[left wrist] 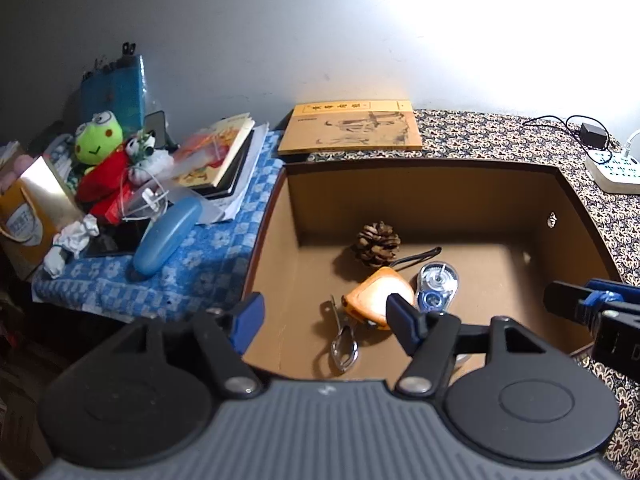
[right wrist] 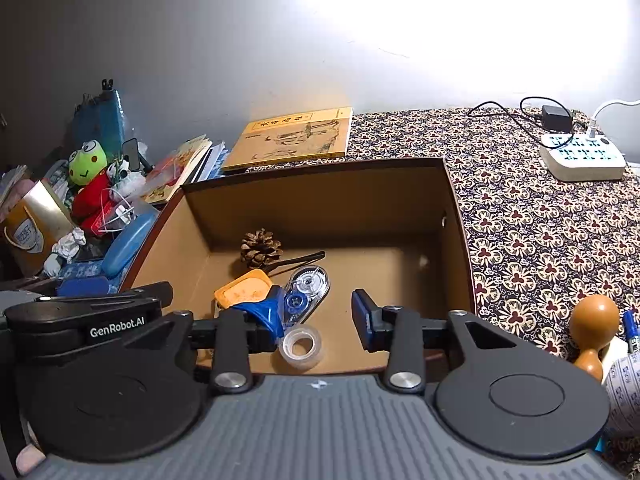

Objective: Organize rigid objects
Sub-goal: 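Withdraw the right tool up from the box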

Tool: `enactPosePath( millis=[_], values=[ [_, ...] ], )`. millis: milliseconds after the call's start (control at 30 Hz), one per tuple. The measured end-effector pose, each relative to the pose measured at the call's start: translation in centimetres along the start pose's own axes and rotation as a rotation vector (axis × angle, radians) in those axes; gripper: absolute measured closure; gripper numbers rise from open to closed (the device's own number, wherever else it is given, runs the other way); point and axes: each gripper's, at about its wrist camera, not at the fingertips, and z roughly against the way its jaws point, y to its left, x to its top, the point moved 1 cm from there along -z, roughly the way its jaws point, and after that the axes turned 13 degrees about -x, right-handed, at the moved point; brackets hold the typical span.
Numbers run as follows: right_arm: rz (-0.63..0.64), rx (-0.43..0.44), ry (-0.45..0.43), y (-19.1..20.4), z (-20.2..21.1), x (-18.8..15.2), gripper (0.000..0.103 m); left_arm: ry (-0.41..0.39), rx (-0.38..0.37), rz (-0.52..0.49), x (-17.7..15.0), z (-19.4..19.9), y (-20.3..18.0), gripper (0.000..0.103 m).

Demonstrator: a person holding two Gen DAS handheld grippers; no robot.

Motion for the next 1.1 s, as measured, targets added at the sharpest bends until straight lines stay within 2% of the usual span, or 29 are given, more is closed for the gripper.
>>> enactPosePath(
  millis=[333, 500, 800, 1100],
  values=[
    [0.026, -0.032, 0.017, 0.0, 2.2, -2.2, 0.081, 0.014, -0.017, 0.014, -2.1, 2.0, -0.6, 0.032],
    [0.004, -0.069, 0.054, -0.6, 2.2, -3.3, 0.081, 0.062, -0.029, 0.041, -3.2, 1.8, -0.9, 0.032],
    [0.009, -0.077, 0.101, -1.0, 2.4, -4.3, 0.080, 0.107, -0.029, 0.041, -4.7, 1.8, -1.9, 0.032],
    [0.002, -0.058, 0.105, -1.3, 2.8, -3.7, 0.079, 0.085, -0.012, 0.037, -3.4, 2.5, -2.3, 0.032]
  ],
)
